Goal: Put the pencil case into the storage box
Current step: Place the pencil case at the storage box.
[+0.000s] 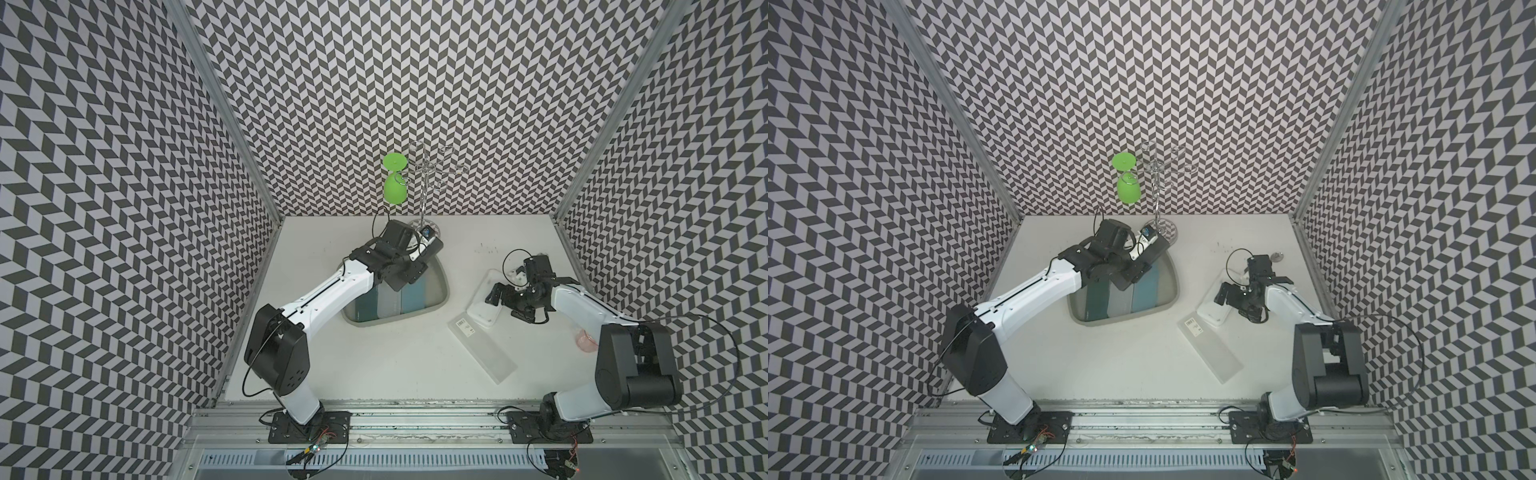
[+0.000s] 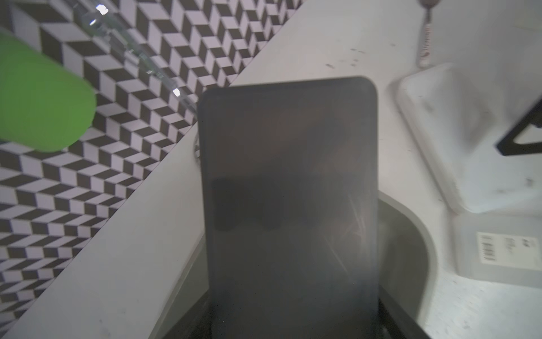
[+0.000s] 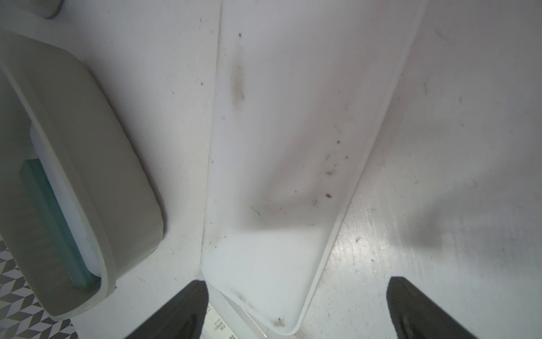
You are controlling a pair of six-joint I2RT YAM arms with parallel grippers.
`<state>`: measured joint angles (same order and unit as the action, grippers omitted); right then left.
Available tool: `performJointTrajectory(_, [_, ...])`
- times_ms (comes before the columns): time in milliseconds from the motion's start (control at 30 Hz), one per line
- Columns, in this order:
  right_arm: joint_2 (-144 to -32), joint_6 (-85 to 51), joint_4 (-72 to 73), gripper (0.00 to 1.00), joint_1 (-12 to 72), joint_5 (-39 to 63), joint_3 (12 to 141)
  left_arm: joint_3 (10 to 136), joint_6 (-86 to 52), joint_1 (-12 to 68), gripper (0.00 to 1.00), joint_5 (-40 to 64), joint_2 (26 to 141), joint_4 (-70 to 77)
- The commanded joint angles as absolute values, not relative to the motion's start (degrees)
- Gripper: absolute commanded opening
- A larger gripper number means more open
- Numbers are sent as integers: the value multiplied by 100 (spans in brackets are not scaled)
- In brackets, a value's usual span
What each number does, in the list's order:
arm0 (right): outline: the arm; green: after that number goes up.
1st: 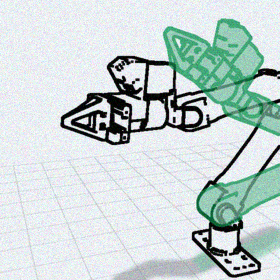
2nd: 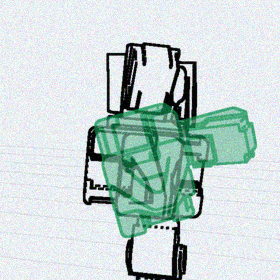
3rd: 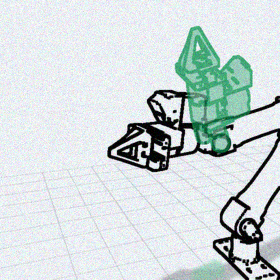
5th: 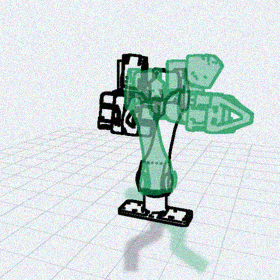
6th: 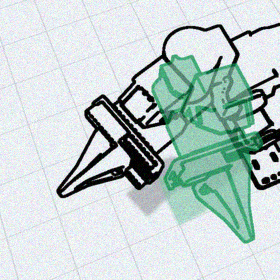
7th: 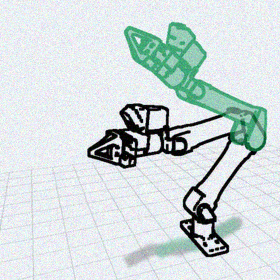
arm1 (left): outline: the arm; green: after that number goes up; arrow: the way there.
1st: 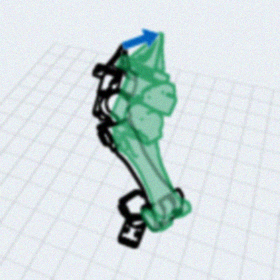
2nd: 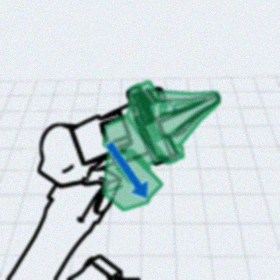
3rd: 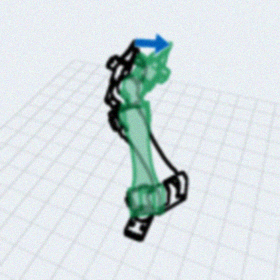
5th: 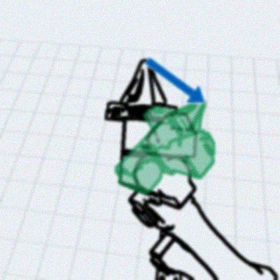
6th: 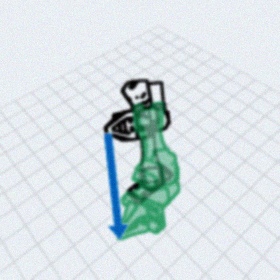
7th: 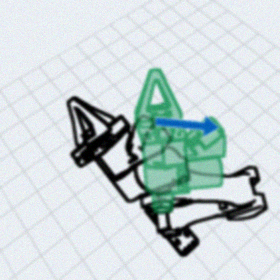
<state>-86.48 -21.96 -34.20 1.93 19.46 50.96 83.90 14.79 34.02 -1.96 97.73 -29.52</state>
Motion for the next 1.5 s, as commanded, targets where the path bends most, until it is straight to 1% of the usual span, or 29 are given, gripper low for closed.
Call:
performJointTrajectory(0, [-8716, -2093, -3252, 100, 141, 2021, 5251, 8455, 339, 2967, 75, -565, 9972, -2760])
performJointTrajectory(67, [-8695, -2082, -3257, 99, 132, 2013, 5252, 8208, -92, 2744, 75, -652, 9934, -2614])
performJointTrajectory(133, [-8692, -2057, -3269, 100, 132, 2008, 5249, 7994, -428, 2628, 81, -922, 9894, -2634])
performJointTrajectory(167, [-8693, -2052, -3274, 100, 121, 2007, 5230, 7855, -580, 2559, 82, -963, 9865, -2649])
performJointTrajectory(333, [-8701, -1996, -3285, 100, 106, 1987, 5177, 7044, -1223, 2344, 81, -985, 9493, -2456])
performJointTrajectory(533, [-8773, -1952, -3296, 100, 94, 1993, 5203, 6509, -1379, 2311, 79, -983, 9278, -2371])
performJointTrajectory(767, [-8881, -1900, -3311, 99, 96, 2014, 5264, 6440, -1446, 2319, 80, -1028, 9332, -2319])
performJointTrajectory(800, [-8892, -1891, -3311, 99, 92, 2013, 5265, 6478, -1418, 2349, 81, -1074, 9329, -2288])
performJointTrajectory(833, [-8889, -1895, -3313, 100, 97, 2005, 5265, 6560, -1361, 2390, 84, -1141, 9327, -2253])
performJointTrajectory(900, [-8877, -1890, -3313, 100, 97, 1992, 5256, 6856, -1281, 2419, 95, -1259, 9420, -2265])
performJointTrajectory(1033, [-8889, -1857, -3301, 99, 97, 2004, 5221, 7596, -1069, 2409, 96, -1335, 9796, -2128])
performJointTrajectory(1167, [-8865, -1837, -3300, 100, 97, 1971, 5126, 8628, -920, 2409, 96, -1202, 10536, -2023])
performJointTrajectory(1233, [-8822, -1843, -3295, 100, 97, 1959, 5066, 9051, -888, 2438, 96, -1294, 10921, -2106])
performJointTrajectory(1467, [-8658, -1921, -3209, 99, 96, 2038, 4889, 9302, -864, 2305, 96, -1457, 11668, -1907])
